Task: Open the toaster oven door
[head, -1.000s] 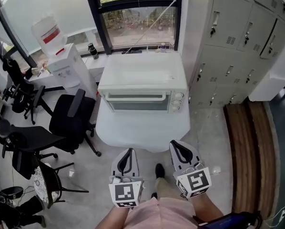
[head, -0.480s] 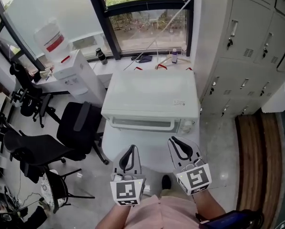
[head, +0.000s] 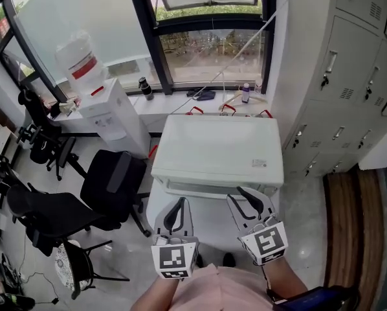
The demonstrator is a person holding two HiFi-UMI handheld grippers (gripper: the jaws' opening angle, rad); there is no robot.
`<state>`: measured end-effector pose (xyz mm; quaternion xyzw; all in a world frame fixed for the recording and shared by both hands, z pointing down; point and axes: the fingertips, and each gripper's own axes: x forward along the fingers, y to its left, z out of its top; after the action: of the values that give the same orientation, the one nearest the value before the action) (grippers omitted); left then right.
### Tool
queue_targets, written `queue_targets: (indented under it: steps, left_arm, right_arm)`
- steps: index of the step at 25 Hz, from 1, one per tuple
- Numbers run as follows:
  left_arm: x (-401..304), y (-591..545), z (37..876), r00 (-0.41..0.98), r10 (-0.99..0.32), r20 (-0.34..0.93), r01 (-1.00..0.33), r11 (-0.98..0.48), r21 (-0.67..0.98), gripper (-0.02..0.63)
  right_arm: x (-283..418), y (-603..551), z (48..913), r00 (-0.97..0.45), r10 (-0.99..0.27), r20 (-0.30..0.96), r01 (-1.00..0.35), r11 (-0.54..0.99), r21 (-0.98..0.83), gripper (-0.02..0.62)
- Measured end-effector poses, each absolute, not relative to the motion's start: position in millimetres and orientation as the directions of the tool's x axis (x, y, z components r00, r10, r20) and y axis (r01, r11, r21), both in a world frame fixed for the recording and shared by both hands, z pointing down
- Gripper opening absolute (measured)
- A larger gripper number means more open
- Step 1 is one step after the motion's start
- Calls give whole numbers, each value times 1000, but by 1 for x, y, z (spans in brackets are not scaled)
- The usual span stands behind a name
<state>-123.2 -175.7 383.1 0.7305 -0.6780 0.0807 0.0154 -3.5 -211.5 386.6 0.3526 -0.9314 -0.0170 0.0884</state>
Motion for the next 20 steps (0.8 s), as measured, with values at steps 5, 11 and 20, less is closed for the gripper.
queue_targets:
  steps: [5, 11, 20]
  left_arm:
    - [-148, -192, 376, 80, -990, 117, -993, -89, -80, 14]
    - [-156, -203, 388, 112, -983, 143, -991, -122, -60, 14]
    - [-168, -210, 399, 133, -977, 167, -989, -142, -40, 14]
  right_arm:
    - [-25, -214, 409, -749, -618, 240, -609, 784, 121, 147]
    - [-41, -213, 440, -736, -573, 360, -550, 816, 175, 179]
    - [-42, -216, 466, -611, -619, 493, -507, 785, 356, 159]
